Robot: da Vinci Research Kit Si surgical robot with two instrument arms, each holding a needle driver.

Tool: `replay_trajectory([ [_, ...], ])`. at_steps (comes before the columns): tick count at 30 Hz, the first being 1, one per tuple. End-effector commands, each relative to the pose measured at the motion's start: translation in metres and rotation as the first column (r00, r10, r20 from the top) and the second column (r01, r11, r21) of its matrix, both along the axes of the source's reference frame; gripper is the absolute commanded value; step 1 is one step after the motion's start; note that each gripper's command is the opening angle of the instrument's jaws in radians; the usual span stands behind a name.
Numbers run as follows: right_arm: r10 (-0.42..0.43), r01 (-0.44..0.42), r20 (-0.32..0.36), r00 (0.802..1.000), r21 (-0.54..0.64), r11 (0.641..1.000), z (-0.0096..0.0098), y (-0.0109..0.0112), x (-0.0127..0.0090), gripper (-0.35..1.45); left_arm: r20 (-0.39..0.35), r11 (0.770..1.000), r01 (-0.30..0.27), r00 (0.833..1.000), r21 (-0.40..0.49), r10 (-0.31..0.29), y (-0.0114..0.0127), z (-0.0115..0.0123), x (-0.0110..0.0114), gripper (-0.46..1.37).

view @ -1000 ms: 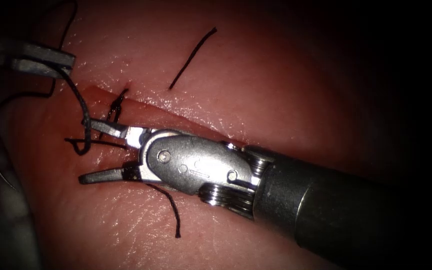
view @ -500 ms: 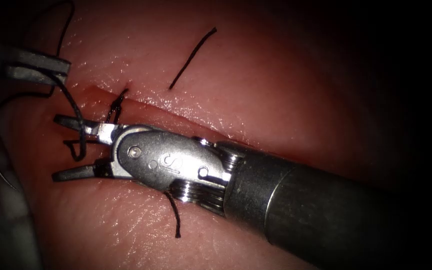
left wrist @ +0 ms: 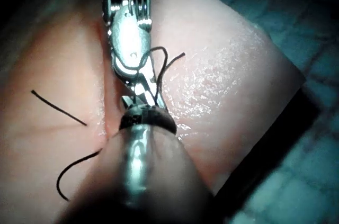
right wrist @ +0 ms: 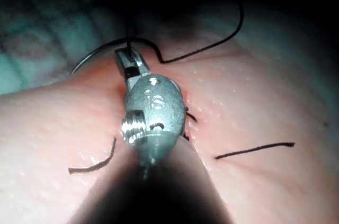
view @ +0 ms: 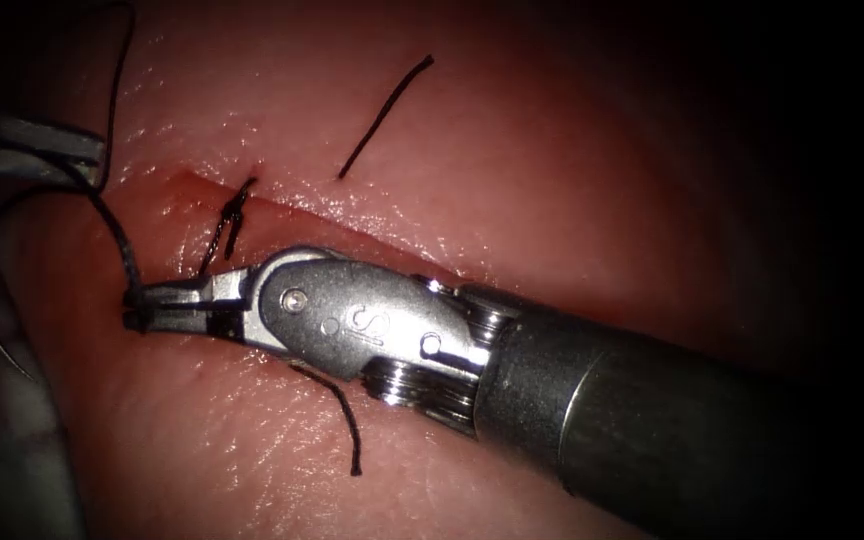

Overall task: Wound Closure
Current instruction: Use the right gripper to handoff a longer length of suture to the left gripper

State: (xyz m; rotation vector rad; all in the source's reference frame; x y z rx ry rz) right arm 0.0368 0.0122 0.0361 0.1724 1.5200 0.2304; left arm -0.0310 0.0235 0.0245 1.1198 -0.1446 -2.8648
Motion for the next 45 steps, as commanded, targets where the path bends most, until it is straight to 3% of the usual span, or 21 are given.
replay_trajectory([
  [1, 0.017, -0.017, 0.003, 1.0, 0.003, 1.0, -0.0003, 0.0005, -0.0011, -0.35, -0.002, 1.0, 0.003, 1.0, -0.001, -0.003, -0.0003, -0.0001, 0.0003, -0.35],
  [7, 0.036, -0.036, 0.011, 0.999, -0.005, 0.999, -0.0009, 0.002, -0.0048, -0.35, -0.007, 1.0, 0.007, 1.0, -0.008, -0.007, -0.0013, -0.0001, 0.0007, -0.35],
  [14, 0.051, -0.05, 0.024, 0.998, -0.008, 0.999, -0.0004, 0.0024, -0.0089, -0.35, -0.018, 1.0, 0.014, 1.0, -0.025, -0.014, -0.0034, 0.0005, -0.0004, -0.35],
  [27, 0.081, -0.08, 0.042, 0.996, -0.015, 0.997, 0.0008, 0.003, -0.0119, -0.35, 0.005, 1.0, 0.019, 1.0, -0.015, -0.019, -0.0062, 0.0022, -0.0052, -0.35],
  [41, 0.091, -0.089, 0.052, 0.994, -0.039, 0.995, 0.0021, 0.0031, -0.0142, -0.35, 0.01, 0.999, 0.051, 0.999, 0.01, -0.051, -0.0069, 0.0029, -0.0061, -0.35],
  [45, 0.087, -0.085, 0.05, 0.995, -0.049, 0.995, 0.0023, 0.0027, -0.0145, -0.35, 0.009, 0.997, 0.067, 0.998, 0.024, -0.067, -0.0069, 0.0034, -0.0059, 0.76],
])
